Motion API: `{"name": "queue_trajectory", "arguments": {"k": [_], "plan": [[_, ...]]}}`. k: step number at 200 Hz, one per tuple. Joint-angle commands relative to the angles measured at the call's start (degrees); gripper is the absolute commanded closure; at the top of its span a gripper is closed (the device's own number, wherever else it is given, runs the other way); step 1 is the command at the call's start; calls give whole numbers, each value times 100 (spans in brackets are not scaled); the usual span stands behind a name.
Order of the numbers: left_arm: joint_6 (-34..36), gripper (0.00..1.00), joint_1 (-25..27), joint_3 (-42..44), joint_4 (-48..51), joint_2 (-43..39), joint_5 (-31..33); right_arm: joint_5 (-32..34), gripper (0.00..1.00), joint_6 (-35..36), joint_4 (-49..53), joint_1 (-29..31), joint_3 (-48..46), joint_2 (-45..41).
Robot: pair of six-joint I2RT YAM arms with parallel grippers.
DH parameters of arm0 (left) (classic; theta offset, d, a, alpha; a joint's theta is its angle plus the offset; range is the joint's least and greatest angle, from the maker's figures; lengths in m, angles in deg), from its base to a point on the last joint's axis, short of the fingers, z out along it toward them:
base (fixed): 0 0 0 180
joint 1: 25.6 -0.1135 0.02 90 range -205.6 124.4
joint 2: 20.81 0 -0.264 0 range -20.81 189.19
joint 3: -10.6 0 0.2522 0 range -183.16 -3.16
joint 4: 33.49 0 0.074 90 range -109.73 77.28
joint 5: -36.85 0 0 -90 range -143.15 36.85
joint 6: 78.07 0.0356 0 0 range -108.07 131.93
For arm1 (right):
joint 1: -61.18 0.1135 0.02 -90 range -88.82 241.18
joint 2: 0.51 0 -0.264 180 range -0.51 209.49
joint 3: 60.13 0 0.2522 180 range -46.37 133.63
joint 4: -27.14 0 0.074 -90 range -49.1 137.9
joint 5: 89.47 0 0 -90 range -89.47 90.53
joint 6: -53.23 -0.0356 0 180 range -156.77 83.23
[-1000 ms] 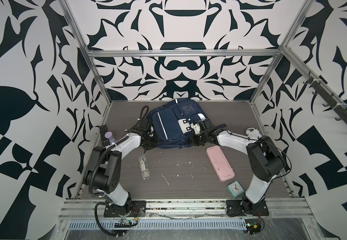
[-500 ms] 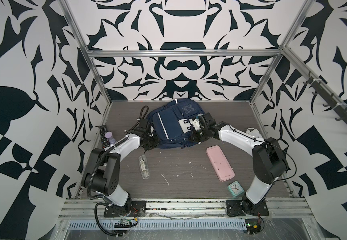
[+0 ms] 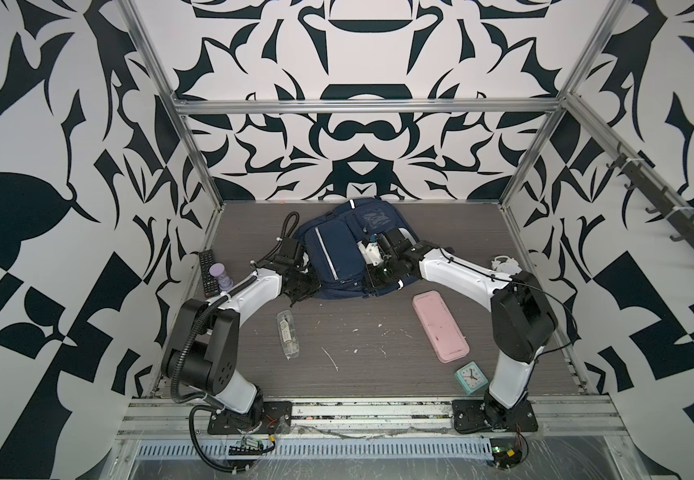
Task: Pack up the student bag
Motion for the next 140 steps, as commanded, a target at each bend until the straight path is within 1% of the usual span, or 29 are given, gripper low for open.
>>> {"name": "queue_trajectory", "arguments": {"k": [1, 34, 57, 87, 111, 140], "plan": [[-87, 88, 119, -88, -14, -153, -155, -468, 100, -29, -149, 265, 397, 35], [-155, 88, 213, -122, -57, -127, -158, -664, 100, -283, -372, 556, 829, 411], [-168, 88, 255, -131, -60, -152, -155, -680, 100, -332, -364, 695, 1124, 629], [-70, 85, 258, -116, 71, -278, -98, -594, 100, -332, -429, 666, 1100, 537], [143, 79, 249, -148, 353, -448, 83, -579, 100, -355, -469, 520, 859, 317], [426, 67, 188, -444, 788, -634, 250, -578, 100, -359, -511, 306, 536, 43]]}}
